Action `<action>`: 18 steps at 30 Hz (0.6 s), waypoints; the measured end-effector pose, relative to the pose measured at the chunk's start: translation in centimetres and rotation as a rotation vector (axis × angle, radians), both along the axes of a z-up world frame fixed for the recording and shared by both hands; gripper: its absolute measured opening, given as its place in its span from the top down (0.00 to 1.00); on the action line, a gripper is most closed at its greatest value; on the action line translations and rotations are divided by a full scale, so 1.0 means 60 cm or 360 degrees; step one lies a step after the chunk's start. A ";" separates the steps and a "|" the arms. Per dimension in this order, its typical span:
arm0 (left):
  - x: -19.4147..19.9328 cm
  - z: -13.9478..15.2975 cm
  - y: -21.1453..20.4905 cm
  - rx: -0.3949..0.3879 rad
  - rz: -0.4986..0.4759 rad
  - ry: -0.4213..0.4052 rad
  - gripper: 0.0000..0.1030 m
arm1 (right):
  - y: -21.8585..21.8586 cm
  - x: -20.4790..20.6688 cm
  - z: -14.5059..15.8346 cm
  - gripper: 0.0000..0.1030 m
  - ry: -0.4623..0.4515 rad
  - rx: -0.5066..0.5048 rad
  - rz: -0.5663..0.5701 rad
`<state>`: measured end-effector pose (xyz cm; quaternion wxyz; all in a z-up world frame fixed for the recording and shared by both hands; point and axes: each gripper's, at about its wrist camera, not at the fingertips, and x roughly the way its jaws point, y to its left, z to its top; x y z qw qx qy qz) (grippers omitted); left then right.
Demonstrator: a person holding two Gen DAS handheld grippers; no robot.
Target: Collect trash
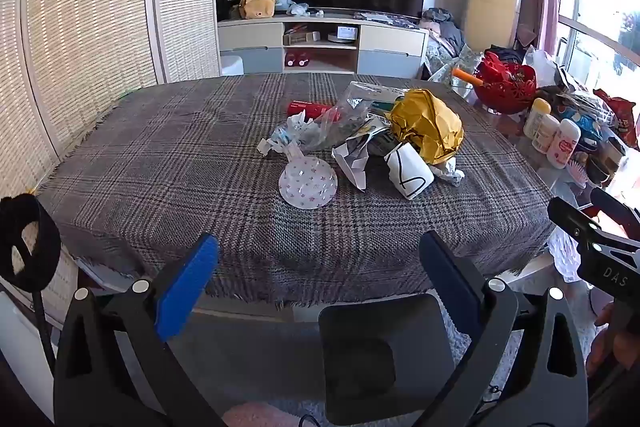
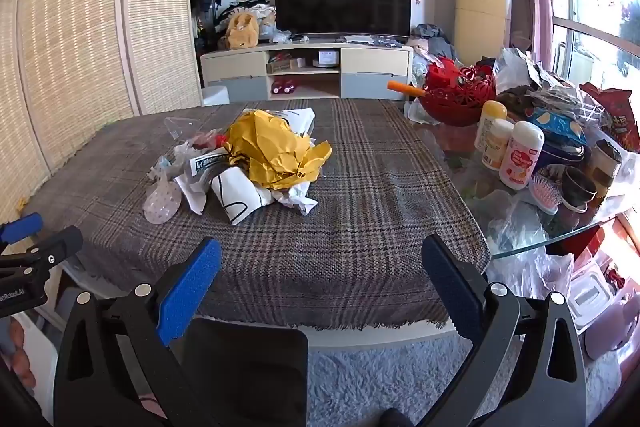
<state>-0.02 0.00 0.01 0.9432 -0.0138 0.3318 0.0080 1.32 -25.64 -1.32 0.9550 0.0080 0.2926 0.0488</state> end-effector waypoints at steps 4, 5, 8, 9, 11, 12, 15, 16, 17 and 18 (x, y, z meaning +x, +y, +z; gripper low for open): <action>-0.002 0.001 0.001 0.0009 0.0021 -0.0008 0.08 | 0.003 0.001 -0.001 0.03 0.0005 -0.0008 0.0011; -0.001 -0.004 -0.003 0.0018 0.0020 -0.0007 0.08 | 0.003 0.001 -0.002 0.03 0.0005 -0.0009 0.0014; -0.003 -0.006 -0.007 0.0022 0.0021 -0.0011 0.08 | 0.000 0.001 -0.002 0.03 0.0007 -0.0008 0.0013; 0.002 -0.005 -0.001 0.0016 0.0014 -0.0001 0.08 | -0.010 0.000 -0.001 0.03 0.0007 -0.0008 0.0009; 0.001 -0.006 -0.001 0.0010 0.0012 -0.0001 0.08 | 0.001 0.003 -0.006 0.03 0.0008 -0.0019 0.0004; 0.001 -0.007 -0.002 0.0012 0.0011 -0.0003 0.08 | -0.001 0.004 -0.007 0.03 0.0010 -0.0019 0.0003; 0.001 -0.007 -0.004 0.0012 0.0010 0.0009 0.08 | -0.001 0.003 -0.004 0.03 0.0014 -0.0011 -0.0001; 0.001 -0.007 -0.004 0.0010 0.0009 0.0011 0.08 | -0.001 0.003 -0.004 0.03 0.0014 -0.0010 -0.0001; 0.002 -0.007 -0.005 0.0012 0.0007 0.0014 0.08 | -0.003 0.003 -0.004 0.03 0.0013 -0.0008 -0.0001; 0.002 -0.007 -0.006 0.0011 0.0006 0.0013 0.08 | -0.003 0.003 -0.004 0.03 0.0013 -0.0007 -0.0001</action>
